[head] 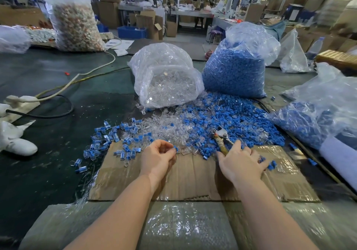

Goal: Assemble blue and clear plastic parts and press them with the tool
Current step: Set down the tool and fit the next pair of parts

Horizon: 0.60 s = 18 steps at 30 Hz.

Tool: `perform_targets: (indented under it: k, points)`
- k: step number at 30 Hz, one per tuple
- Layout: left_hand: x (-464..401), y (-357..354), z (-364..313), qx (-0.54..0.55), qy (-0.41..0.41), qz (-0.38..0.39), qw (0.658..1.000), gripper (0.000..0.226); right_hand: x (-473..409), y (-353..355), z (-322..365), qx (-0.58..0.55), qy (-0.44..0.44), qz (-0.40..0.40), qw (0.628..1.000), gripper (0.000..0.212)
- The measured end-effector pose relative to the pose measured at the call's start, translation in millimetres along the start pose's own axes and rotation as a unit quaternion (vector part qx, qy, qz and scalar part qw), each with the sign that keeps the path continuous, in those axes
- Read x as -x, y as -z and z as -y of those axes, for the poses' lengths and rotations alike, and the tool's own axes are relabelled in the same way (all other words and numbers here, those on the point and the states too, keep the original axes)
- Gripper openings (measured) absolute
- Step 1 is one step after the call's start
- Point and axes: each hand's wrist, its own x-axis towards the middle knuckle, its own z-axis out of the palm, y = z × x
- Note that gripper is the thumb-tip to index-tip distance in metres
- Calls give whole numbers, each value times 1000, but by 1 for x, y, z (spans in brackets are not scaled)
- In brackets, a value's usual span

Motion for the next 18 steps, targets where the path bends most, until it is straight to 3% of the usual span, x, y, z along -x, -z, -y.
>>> perform_targets:
  k: [4, 18]
  points:
    - [-1, -3, -5, 11, 17, 1, 1000, 8, -4, 6, 0, 40, 13, -2, 999, 72]
    - [1, -7, -21, 4, 8, 2, 1000, 8, -9, 11, 7, -48, -48, 26, 997, 60]
